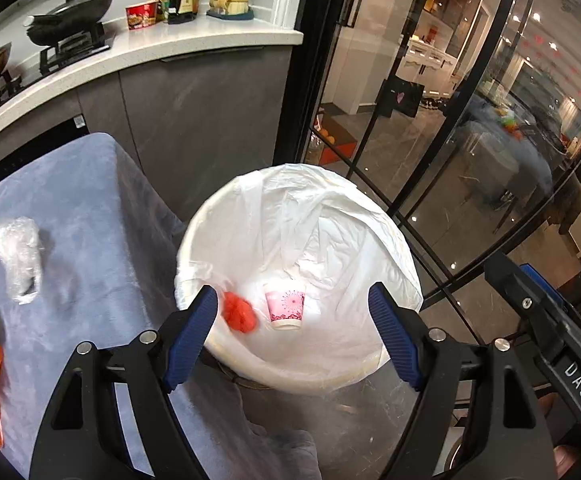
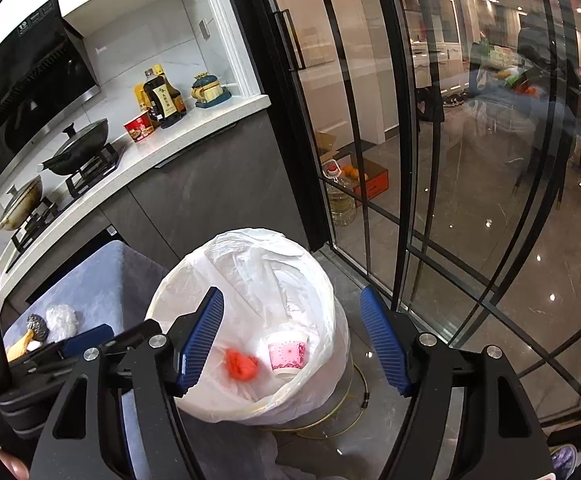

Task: Collect trash
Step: 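Move both open tools back over the table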

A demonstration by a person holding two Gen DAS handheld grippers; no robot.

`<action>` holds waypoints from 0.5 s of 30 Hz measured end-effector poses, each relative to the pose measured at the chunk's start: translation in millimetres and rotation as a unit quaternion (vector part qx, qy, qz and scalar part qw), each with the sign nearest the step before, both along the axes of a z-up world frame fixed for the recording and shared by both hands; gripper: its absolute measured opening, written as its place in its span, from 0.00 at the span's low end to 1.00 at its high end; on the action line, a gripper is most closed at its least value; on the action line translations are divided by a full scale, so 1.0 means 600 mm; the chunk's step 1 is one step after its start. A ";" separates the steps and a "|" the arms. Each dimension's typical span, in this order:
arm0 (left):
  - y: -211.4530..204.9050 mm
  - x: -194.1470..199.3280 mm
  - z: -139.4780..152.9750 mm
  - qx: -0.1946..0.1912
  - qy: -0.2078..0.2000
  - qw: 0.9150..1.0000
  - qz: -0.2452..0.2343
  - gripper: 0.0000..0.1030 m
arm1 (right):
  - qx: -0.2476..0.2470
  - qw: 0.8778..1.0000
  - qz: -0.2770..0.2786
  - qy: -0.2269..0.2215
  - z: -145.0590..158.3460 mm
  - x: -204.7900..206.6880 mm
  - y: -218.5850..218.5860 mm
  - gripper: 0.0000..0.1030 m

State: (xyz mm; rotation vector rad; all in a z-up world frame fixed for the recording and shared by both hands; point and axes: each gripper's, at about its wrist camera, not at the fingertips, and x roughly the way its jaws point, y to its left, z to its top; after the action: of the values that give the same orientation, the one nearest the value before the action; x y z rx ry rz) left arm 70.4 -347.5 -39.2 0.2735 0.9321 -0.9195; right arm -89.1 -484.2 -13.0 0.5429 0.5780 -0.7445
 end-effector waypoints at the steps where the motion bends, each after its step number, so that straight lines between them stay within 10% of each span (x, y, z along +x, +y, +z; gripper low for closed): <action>1: 0.013 0.001 0.005 -0.005 -0.001 1.000 0.006 0.73 | -0.001 1.000 0.003 -0.002 0.001 0.001 0.005 0.71; 15: 0.277 0.059 0.016 -0.002 -0.020 0.987 0.159 0.74 | -0.025 0.993 0.116 0.006 0.014 0.074 0.158 0.73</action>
State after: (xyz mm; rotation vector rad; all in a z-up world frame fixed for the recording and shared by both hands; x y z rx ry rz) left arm 106.0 -181.3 -29.6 0.1339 0.9054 -0.6186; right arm -44.8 -389.6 -4.6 0.4169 0.6208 -0.5396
